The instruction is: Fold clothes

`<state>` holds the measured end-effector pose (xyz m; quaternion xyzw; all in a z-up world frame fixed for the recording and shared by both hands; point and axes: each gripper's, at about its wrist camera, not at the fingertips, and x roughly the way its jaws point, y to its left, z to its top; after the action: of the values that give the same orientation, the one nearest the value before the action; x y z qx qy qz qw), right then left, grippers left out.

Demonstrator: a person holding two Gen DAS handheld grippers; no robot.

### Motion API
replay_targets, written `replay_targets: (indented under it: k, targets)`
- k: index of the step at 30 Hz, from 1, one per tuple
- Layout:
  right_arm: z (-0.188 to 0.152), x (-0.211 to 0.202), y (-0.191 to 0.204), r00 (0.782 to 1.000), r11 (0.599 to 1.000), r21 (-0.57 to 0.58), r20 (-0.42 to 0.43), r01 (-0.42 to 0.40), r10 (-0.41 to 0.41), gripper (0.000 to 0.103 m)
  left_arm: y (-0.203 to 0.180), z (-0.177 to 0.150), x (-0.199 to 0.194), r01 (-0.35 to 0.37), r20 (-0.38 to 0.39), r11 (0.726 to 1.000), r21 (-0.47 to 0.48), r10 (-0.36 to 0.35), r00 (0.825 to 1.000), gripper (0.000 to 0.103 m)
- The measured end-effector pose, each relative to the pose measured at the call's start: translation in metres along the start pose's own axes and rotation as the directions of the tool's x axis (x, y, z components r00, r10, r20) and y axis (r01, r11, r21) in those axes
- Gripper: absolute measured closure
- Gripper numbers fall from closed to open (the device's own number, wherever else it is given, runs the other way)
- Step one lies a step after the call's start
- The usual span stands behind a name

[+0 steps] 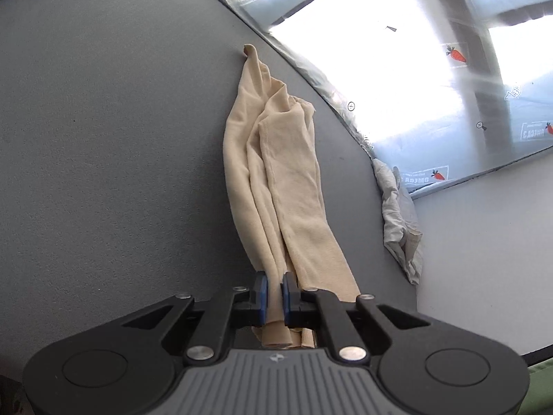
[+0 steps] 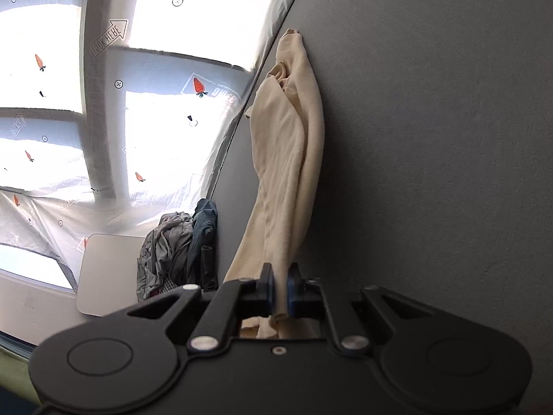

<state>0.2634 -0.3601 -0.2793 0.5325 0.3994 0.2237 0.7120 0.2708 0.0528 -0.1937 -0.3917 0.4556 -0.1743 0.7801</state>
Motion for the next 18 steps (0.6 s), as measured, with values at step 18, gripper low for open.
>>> replay_targets:
  k: [18]
  targets:
    - [0.043,-0.028,0.031,0.968,0.968,0.136,0.169,-0.21,0.186,0.095,-0.057,0.034,-0.007,0.132,0.126,0.988,-0.081,-0.121,0.985,0.094]
